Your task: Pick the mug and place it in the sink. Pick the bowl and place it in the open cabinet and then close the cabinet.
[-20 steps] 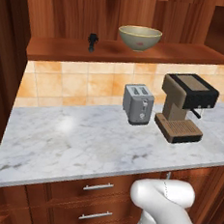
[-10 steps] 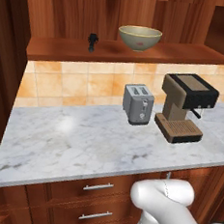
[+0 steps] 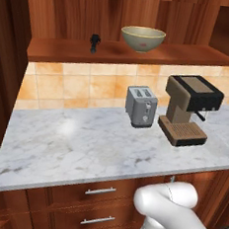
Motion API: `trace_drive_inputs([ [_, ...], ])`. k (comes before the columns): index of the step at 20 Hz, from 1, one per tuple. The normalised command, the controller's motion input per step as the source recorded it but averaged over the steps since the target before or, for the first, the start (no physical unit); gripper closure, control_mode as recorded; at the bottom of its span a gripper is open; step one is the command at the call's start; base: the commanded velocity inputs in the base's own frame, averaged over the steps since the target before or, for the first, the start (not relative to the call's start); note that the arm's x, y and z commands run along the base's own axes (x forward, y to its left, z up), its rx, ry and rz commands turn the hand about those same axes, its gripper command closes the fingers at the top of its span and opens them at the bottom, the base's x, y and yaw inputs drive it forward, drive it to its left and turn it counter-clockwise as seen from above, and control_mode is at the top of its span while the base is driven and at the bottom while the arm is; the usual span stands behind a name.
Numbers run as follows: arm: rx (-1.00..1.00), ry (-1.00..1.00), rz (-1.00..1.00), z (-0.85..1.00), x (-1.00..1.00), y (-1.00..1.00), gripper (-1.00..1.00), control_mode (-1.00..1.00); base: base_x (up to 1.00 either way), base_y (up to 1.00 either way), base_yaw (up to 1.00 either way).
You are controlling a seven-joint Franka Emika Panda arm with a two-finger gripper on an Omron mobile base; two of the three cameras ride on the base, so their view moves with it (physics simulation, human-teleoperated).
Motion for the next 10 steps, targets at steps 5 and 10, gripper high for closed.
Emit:
trace_drive_inputs([
  [5,0.08,0.01,-0.07,0.0,0.09,-0.34,-1.0,-1.0,0.0,0.0,0.0],
  [10,0.06,0.03,-0.12,0.0,0.19,-0.29,-1.0,-1.0,0.0,0.0,0.0],
])
